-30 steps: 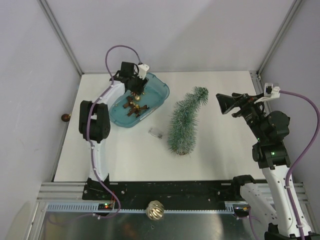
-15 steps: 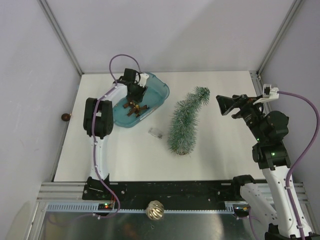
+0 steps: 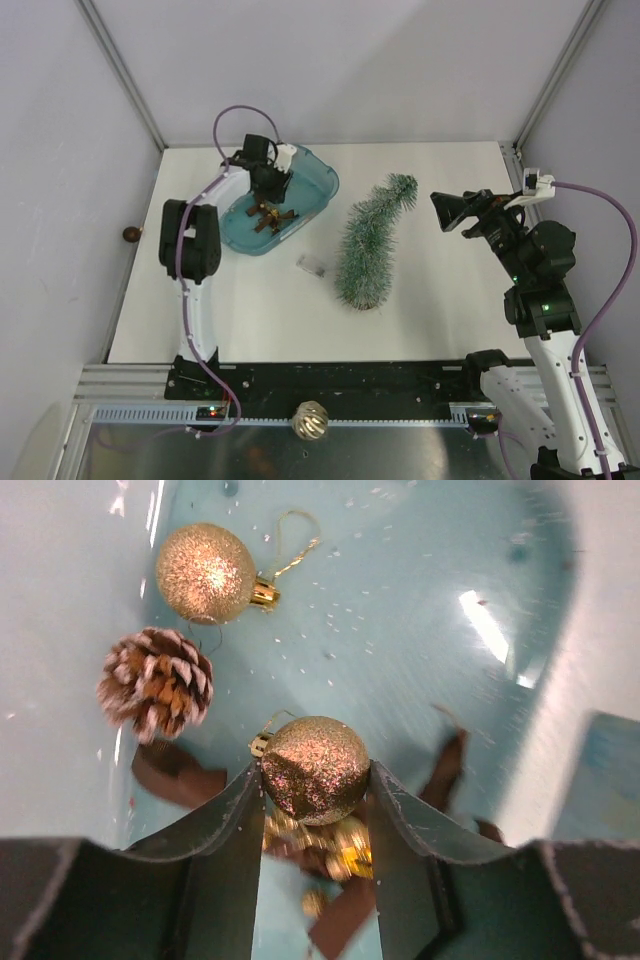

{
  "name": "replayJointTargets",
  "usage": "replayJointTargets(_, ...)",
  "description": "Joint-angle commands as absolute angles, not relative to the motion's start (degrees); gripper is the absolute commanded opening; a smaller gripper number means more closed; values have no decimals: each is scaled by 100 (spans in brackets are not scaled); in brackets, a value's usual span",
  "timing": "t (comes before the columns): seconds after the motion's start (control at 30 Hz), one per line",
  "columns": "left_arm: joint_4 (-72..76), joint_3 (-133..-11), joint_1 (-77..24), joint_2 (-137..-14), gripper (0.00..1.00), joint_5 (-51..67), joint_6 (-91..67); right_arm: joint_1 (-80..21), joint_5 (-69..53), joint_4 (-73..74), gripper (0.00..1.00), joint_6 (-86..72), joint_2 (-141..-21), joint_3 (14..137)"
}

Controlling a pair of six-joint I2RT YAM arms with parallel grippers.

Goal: Decorate the small christmas tree

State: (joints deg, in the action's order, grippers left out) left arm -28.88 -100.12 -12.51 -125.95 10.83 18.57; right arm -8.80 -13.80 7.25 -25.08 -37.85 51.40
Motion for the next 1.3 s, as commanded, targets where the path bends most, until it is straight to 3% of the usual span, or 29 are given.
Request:
replayJointTargets(0.0,-2816,-9831,-1382,-10777,30,1755,1976,-905,-1357,698,99,-2397,-3770,5347)
replayJointTargets(0.3,-2817,-8715,-1713,-8123,32,4175,2582,-909,-1401,687,99,-2456,-3779,5366)
replayJointTargets(0.43,-2830,-8225,-1733,-7482,32,5648,2679,-921,-1422,673,99,-2506,-3775,5367)
replayJointTargets(0.6,-2838,-7599,-2028,-6736,32,6356,3411,-931,-1409,751,99,-2530,-3727,5367)
replayJointTargets(0.9,-2830,-7598,-2579,-6743,31,7570,3426,-985,-1535,617,99,-2602,-3768,5370)
replayJointTargets(1.27,-2826,-7912,-3042,-7183,30,7634,3369,-1026,-1579,624,99,-2571,-3774,5356)
